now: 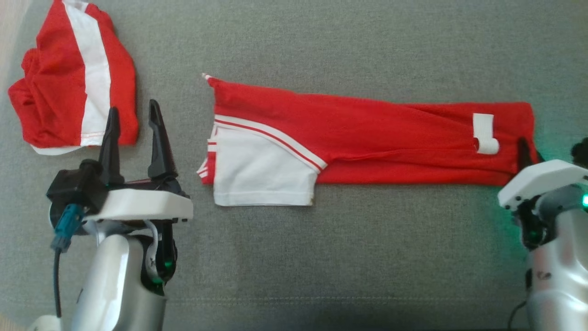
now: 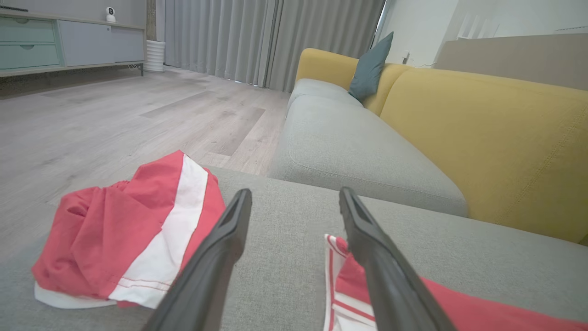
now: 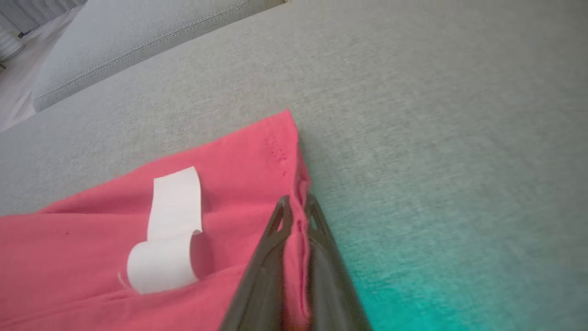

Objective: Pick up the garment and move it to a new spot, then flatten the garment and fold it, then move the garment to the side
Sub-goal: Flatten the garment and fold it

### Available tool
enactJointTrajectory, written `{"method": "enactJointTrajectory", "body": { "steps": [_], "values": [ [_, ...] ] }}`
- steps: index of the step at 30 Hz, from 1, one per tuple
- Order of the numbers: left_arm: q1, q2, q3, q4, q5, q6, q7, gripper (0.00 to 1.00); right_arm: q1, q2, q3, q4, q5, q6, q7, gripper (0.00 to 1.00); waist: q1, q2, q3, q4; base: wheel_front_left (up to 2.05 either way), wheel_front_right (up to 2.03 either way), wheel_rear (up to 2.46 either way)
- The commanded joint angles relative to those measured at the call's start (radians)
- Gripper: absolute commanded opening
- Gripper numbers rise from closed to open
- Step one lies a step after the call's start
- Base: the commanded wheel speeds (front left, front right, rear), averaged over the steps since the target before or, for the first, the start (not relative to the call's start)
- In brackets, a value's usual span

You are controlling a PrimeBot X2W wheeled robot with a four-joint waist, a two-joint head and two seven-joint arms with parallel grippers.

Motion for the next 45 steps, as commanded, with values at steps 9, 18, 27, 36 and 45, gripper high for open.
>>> {"method": "enactJointTrajectory", "body": {
  "steps": [9,18,27,36,45],
  "values": [
    [-0.014,0.008,0.046,-0.029,0.008,-0.006,-0.012,1.0,-0.007,-0.13,-0.124,-0.043,-0.1,0.007,-0.035,0.0,0.0,0.0,-0.049,-0.002,0.0,0.0,0.0],
    [0.025,0.008,0.046,-0.024,-0.008,-0.002,-0.012,1.0,-0.057,-0.102,-0.253,-0.09,-0.343,0.007,-0.063,0.0,0.0,0.0,-0.11,-0.003,0.0,0.0,0.0],
    [0.083,0.008,0.044,-0.021,-0.022,0.007,-0.012,1.0,-0.057,0.028,-0.04,-0.204,-0.172,0.007,0.074,0.0,0.0,0.0,-0.186,-0.019,0.0,0.0,0.0],
    [0.096,0.008,0.027,-0.026,-0.029,0.014,-0.012,1.0,0.023,0.034,0.336,-0.301,0.3,0.007,0.139,0.0,0.0,0.0,-0.199,-0.011,0.0,0.0,0.0],
    [0.097,0.008,-0.003,-0.015,-0.035,0.014,-0.012,1.0,0.01,0.034,0.556,-0.151,0.522,0.007,-0.039,0.0,0.0,0.0,-0.19,0.028,0.0,0.0,0.0]
  ]
}}
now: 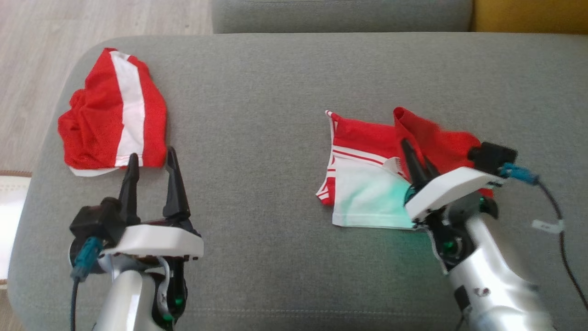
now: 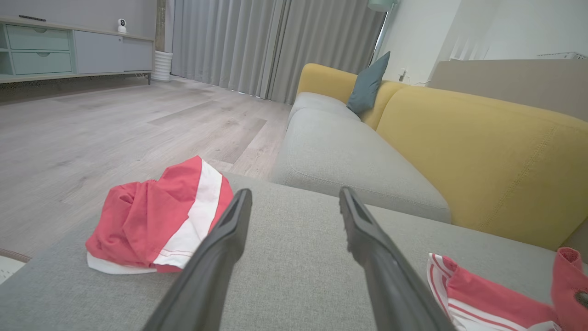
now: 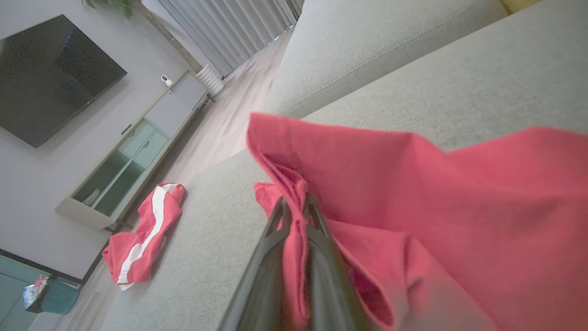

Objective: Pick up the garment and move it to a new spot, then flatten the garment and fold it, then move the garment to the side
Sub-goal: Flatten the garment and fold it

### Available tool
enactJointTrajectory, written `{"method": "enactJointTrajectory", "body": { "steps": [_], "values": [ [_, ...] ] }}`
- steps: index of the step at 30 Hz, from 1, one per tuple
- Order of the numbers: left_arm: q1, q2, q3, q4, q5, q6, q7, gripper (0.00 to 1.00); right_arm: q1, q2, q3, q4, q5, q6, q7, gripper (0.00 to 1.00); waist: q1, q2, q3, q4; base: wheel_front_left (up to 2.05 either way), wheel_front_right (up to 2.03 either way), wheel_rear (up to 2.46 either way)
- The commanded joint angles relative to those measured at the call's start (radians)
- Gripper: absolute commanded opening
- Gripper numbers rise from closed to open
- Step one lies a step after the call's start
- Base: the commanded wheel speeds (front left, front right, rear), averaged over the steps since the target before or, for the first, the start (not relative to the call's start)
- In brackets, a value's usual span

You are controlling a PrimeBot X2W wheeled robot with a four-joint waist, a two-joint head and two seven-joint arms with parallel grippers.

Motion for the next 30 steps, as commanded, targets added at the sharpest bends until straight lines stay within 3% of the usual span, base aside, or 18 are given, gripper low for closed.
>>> {"method": "enactJointTrajectory", "body": {
  "steps": [1,11,20,22,30],
  "values": [
    [-0.024,0.008,0.025,-0.026,-0.006,0.004,-0.012,1.0,-0.058,0.005,0.034,-0.02,0.005,0.007,-0.029,0.0,0.0,0.0,0.002,0.007,0.0,0.0,0.0],
    [-0.032,0.008,0.0,-0.016,-0.009,0.006,-0.012,1.0,-0.183,0.005,0.285,0.23,0.22,0.007,-0.216,0.0,0.0,0.0,0.025,0.049,0.0,0.0,0.0],
    [-0.033,0.008,-0.003,-0.01,-0.012,0.008,-0.012,1.0,-0.241,0.005,0.522,0.319,0.416,0.007,-0.296,0.0,0.0,0.0,0.037,0.062,0.0,0.0,0.0],
    [-0.034,0.008,-0.001,-0.007,-0.011,0.007,-0.012,1.0,-0.25,0.005,0.579,0.325,0.444,0.007,-0.305,1.0,0.0,0.0,0.038,0.06,0.0,0.0,0.0],
    [-0.039,0.008,0.015,-0.01,-0.009,0.011,-0.012,1.0,-0.329,0.005,0.704,0.382,0.484,0.007,-0.337,1.0,0.0,0.0,0.023,0.031,0.0,0.0,0.0]
  ]
}}
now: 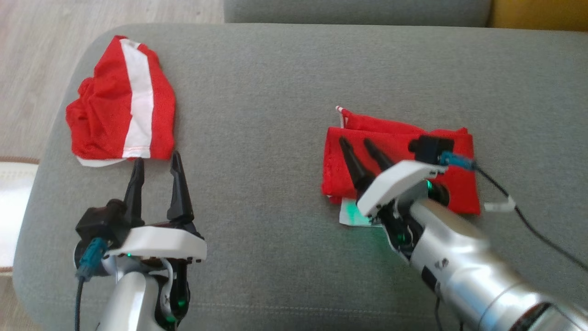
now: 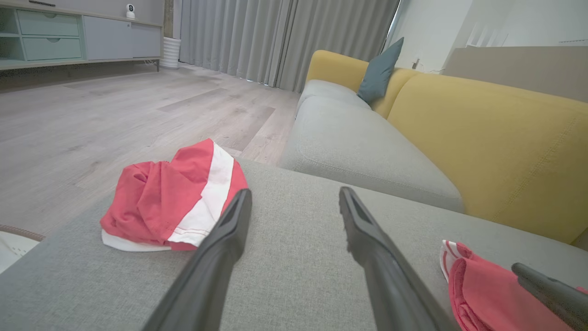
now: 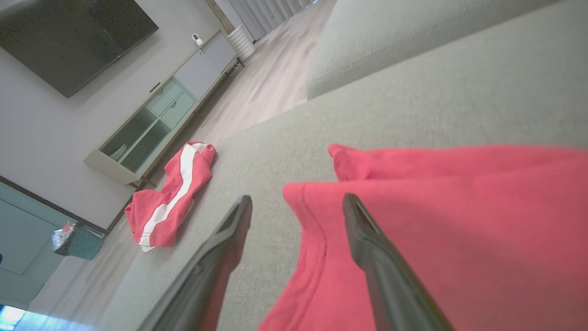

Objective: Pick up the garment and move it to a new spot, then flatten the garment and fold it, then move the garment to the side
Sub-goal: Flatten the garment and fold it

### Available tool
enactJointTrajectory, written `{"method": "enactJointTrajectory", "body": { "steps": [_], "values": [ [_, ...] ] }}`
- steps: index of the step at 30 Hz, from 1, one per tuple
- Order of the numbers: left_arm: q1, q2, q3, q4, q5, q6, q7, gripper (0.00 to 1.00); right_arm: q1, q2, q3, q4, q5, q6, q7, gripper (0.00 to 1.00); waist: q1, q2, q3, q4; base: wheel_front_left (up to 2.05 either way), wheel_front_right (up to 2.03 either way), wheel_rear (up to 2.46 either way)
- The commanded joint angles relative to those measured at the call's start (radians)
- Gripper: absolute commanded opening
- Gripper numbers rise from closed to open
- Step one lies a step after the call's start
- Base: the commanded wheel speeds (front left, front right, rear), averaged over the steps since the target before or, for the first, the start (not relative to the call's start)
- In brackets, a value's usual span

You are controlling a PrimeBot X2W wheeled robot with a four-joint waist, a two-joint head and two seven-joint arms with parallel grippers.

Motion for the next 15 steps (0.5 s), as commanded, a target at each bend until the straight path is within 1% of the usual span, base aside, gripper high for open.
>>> {"method": "enactJointTrajectory", "body": {
  "steps": [1,3,6,7,9,11,12,15],
  "values": [
    [-0.04,0.008,0.038,-0.036,-0.002,0.009,-0.012,1.0,-0.059,0.012,0.018,-0.002,-0.021,0.007,-0.018,1.0,0.0,0.0,-0.009,-0.015,0.0,0.0,0.0],
    [-0.039,0.008,0.043,-0.049,-0.001,0.009,-0.012,1.0,-0.117,0.012,-0.005,0.043,-0.106,0.007,-0.021,1.0,0.0,0.0,-0.017,-0.034,0.0,0.0,0.0],
    [-0.041,0.008,0.048,-0.066,0.001,0.01,-0.012,1.0,-0.162,0.01,-0.084,0.083,-0.252,0.007,-0.021,1.0,0.0,0.0,-0.024,-0.055,0.0,0.0,0.0],
    [-0.043,0.008,0.047,-0.071,0.003,0.009,-0.012,1.0,-0.168,0.0,-0.116,0.083,-0.306,0.007,-0.021,1.0,0.0,0.0,-0.026,-0.061,0.0,0.0,0.0],
    [-0.048,0.008,0.045,-0.078,0.004,0.009,-0.012,1.0,-0.16,-0.037,-0.18,0.061,-0.414,0.007,-0.021,1.0,0.0,0.0,-0.032,-0.071,0.0,0.0,0.0],
    [-0.054,0.008,0.042,-0.086,0.005,0.008,-0.012,1.0,-0.132,-0.081,-0.257,0.013,-0.518,0.007,-0.021,1.0,0.0,0.0,-0.037,-0.082,0.0,0.0,0.0],
    [-0.054,0.008,0.042,-0.086,0.005,0.008,-0.012,1.0,-0.132,-0.081,-0.257,0.013,-0.518,0.007,-0.021,1.0,0.0,0.0,-0.037,-0.082,0.0,0.0,0.0],
    [-0.06,0.008,0.036,-0.098,0.014,0.002,-0.012,1.0,-0.064,-0.134,-0.384,-0.094,-0.661,0.007,-0.021,1.0,0.0,0.0,-0.041,-0.098,0.0,0.0,0.0]
  ]
}}
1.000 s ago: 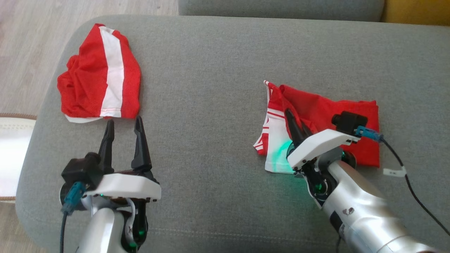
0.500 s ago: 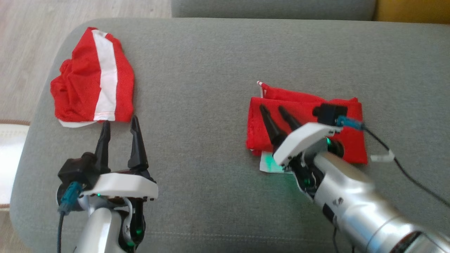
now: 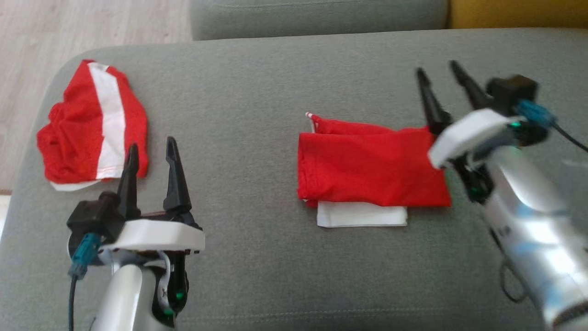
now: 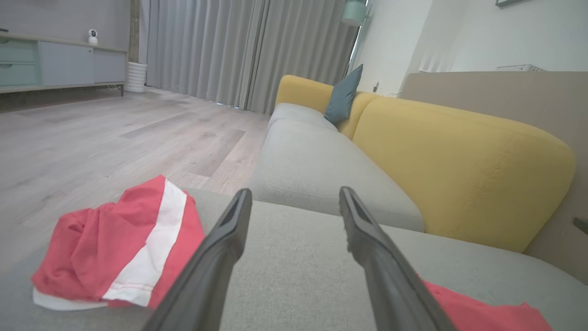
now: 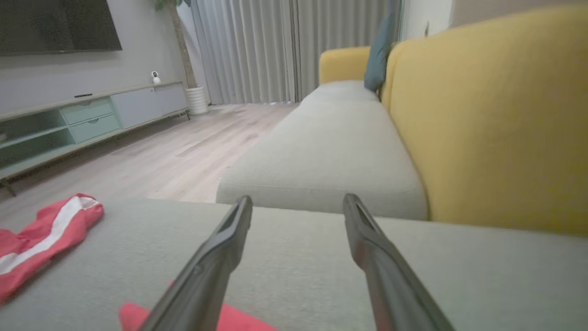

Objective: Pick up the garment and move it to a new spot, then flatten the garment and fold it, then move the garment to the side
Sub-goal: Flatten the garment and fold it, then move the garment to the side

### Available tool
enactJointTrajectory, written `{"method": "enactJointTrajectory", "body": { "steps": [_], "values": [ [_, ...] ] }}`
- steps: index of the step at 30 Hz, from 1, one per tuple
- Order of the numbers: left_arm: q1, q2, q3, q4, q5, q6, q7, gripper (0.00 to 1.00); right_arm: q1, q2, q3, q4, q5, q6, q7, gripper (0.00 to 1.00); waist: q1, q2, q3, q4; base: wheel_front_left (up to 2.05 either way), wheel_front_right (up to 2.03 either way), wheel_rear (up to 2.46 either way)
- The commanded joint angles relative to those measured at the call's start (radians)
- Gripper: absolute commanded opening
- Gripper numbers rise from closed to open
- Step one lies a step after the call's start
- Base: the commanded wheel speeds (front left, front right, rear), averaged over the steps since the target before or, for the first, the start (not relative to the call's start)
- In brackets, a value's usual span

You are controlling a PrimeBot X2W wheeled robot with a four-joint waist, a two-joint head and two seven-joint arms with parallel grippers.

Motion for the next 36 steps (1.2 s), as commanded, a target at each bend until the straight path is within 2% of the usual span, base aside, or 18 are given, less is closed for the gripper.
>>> {"method": "enactJointTrajectory", "body": {
  "steps": [1,5,9,16,28,31,36],
  "values": [
    [-0.051,0.008,0.026,-0.041,0.013,-0.006,-0.012,1.0,0.031,0.0,-0.02,-0.066,-0.054,0.007,-0.011,1.0,0.0,0.0,-0.003,-0.008,0.0,0.0,0.0],
    [-0.051,0.008,0.017,-0.049,0.036,-0.018,-0.012,1.0,0.172,-0.015,-0.196,-0.254,-0.221,0.007,-0.012,1.0,0.0,0.0,-0.007,-0.024,0.0,0.0,0.0],
    [-0.04,0.008,0.017,-0.06,0.05,-0.019,-0.012,1.0,0.314,0.034,-0.338,-0.405,-0.338,0.007,-0.012,1.0,0.0,0.0,-0.009,-0.036,0.0,0.0,0.0],
    [0.005,0.008,0.014,-0.058,0.062,-0.015,-0.012,1.0,0.48,0.128,-0.436,-0.546,-0.457,0.007,-0.012,1.0,0.0,0.0,-0.008,-0.041,0.0,0.0,0.0],
    [0.002,0.008,0.012,-0.051,0.081,-0.023,-0.012,1.0,0.535,0.161,-0.482,-0.603,-0.491,0.007,0.023,1.0,0.0,0.0,0.013,-0.034,0.0,0.0,0.0],
    [-0.007,0.008,0.008,-0.05,0.083,-0.025,-0.012,1.0,0.528,0.162,-0.497,-0.567,-0.466,0.007,0.06,1.0,0.0,0.0,0.033,-0.033,0.0,0.0,0.0],
    [-0.022,0.008,-0.004,-0.038,0.086,-0.03,-0.012,1.0,0.482,0.162,-0.498,-0.457,-0.349,0.007,0.092,1.0,0.0,0.0,0.075,-0.028,0.0,0.0,0.0]
  ]
}}
